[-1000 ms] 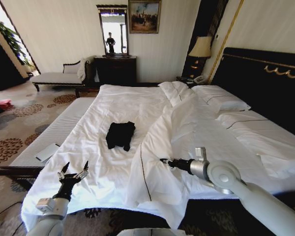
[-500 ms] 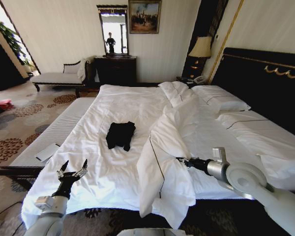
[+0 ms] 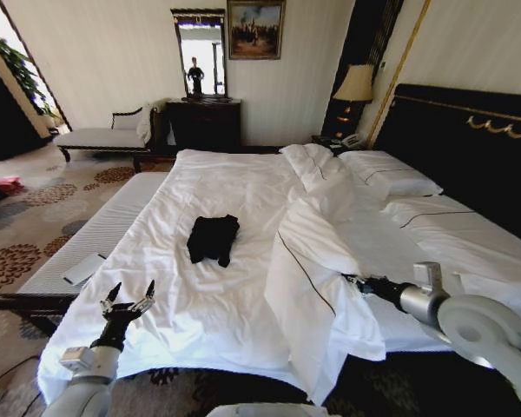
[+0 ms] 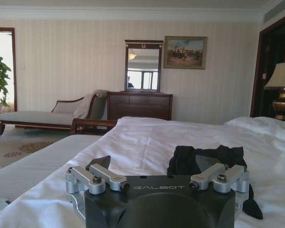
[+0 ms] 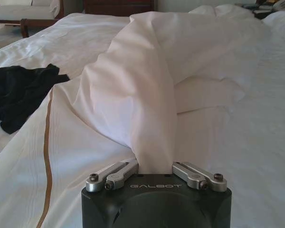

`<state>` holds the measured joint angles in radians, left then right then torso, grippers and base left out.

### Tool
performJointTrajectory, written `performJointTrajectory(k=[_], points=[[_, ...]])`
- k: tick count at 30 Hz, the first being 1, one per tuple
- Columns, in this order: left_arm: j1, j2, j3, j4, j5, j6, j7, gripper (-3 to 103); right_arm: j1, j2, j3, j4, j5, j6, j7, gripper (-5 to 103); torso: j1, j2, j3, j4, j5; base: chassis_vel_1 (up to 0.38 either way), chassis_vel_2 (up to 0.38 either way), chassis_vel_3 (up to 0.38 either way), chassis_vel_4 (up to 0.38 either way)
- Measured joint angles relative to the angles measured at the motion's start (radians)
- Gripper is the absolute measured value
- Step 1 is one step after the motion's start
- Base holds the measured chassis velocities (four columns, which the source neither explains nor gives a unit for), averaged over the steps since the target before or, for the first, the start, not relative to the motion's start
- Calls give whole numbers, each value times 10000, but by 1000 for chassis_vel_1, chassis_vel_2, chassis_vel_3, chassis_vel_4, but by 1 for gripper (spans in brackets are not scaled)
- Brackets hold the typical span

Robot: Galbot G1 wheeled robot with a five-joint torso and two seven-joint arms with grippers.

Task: Fold the clothes on the bed.

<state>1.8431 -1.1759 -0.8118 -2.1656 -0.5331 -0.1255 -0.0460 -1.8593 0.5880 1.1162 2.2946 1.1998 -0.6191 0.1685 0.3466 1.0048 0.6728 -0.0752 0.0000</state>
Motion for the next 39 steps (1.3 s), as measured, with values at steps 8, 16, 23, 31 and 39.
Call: performJointTrajectory(k=[8, 16, 23, 31, 39], points=[[-41, 55, 41, 139, -48, -82, 15, 100, -968, 1601, 1302, -190, -2066, 506, -844, 3, -1, 1, -1, -5, 1, 0, 0, 0, 0], [-167, 76, 89, 202, -92, -48, 12, 100, -1453, 1990, 1835, -772, -3251, 833, -1159, 3, 1, 0, 0, -1, 1, 0, 0, 0, 0], [-171, 77, 101, 347, -120, -94, 14, 100, -1953, 2423, 2133, -1485, -3949, 1122, -1327, 3, 1, 0, 0, -2, 1, 0, 0, 0, 0], [-293, 119, 195, 455, -128, -99, 17, 100, -2144, 2791, 2468, -2133, -3968, 1285, -1353, 3, 1, 0, 0, -1, 1, 0, 0, 0, 0], [-362, 227, 209, 572, -231, -121, 18, 100, -2038, 3312, 3037, -2964, -3991, 1442, -1399, 3, 1, 0, 0, -2, 2, 0, 0, 0, 0]])
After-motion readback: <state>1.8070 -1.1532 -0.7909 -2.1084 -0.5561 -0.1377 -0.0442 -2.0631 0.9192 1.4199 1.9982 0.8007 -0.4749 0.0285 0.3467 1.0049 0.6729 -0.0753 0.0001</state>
